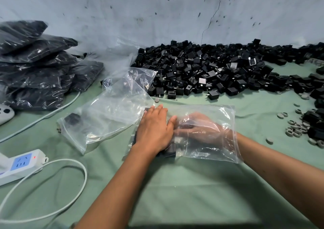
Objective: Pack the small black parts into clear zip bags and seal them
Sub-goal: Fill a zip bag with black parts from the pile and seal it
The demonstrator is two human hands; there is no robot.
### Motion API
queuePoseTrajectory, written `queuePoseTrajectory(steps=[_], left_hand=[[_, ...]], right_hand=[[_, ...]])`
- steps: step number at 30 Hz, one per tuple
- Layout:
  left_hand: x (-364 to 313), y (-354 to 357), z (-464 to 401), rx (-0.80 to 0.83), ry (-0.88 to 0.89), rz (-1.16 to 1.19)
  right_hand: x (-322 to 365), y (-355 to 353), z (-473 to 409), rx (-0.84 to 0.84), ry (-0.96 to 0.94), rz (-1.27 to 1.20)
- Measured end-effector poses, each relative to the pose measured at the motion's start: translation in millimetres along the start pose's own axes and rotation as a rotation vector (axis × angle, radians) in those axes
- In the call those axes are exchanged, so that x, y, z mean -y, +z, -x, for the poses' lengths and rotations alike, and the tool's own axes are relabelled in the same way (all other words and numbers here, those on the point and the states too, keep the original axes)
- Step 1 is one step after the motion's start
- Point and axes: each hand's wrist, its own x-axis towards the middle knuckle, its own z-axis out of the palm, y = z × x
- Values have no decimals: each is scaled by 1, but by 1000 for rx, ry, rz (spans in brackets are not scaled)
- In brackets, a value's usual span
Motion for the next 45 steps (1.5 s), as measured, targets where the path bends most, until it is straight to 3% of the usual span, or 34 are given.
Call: queuePoseTrajectory(steps=[7, 11, 14, 16, 18, 19, 21, 23, 26, 28, 29, 32, 36, 39, 42, 45], left_hand=[[0, 9, 0, 20, -10, -80], [-1, 9, -1, 35, -13, -82], [-1, 8, -2, 45, -11, -104], [-1, 8, -3, 54, -10, -128], [-1, 8, -3, 68, -13, -139], [-1, 8, -3, 73, -15, -143], [-2, 6, -2, 83, -17, -149], [-3, 5, -1, 90, -17, -153], [-4, 5, 0, 97, -14, -161], [-4, 4, 0, 99, -12, -166], [-4, 4, 0, 97, -9, -169], [-3, 4, 0, 96, -3, -174], [-3, 4, -1, 96, 0, -180], [-3, 4, -1, 99, 2, -166], [-3, 4, -1, 105, 3, -172], [-4, 3, 0, 113, 1, -169]], right_hand=[[-8, -7, 11, -71, 135, -152], [-28, -48, 47, 68, 261, -508], [-43, -90, 80, 80, 401, -375], [-49, -110, 86, -134, 540, -223], [-55, -118, 78, -485, 635, -136], [-55, -118, 68, -621, 629, -97], [-51, -112, 44, -710, 535, -15], [-48, -108, 19, -624, 445, 180], [-47, -108, -9, -282, 412, 523], [-48, -105, -19, -152, 431, 588], [-51, -103, -21, -166, 425, 586], [-55, -98, -11, -375, 421, 510], [-53, -112, 39, -782, 621, 166], [-47, -117, 87, -554, 680, 63], [-29, -103, 111, -244, 552, -33], [-18, -84, 109, -89, 395, -131]])
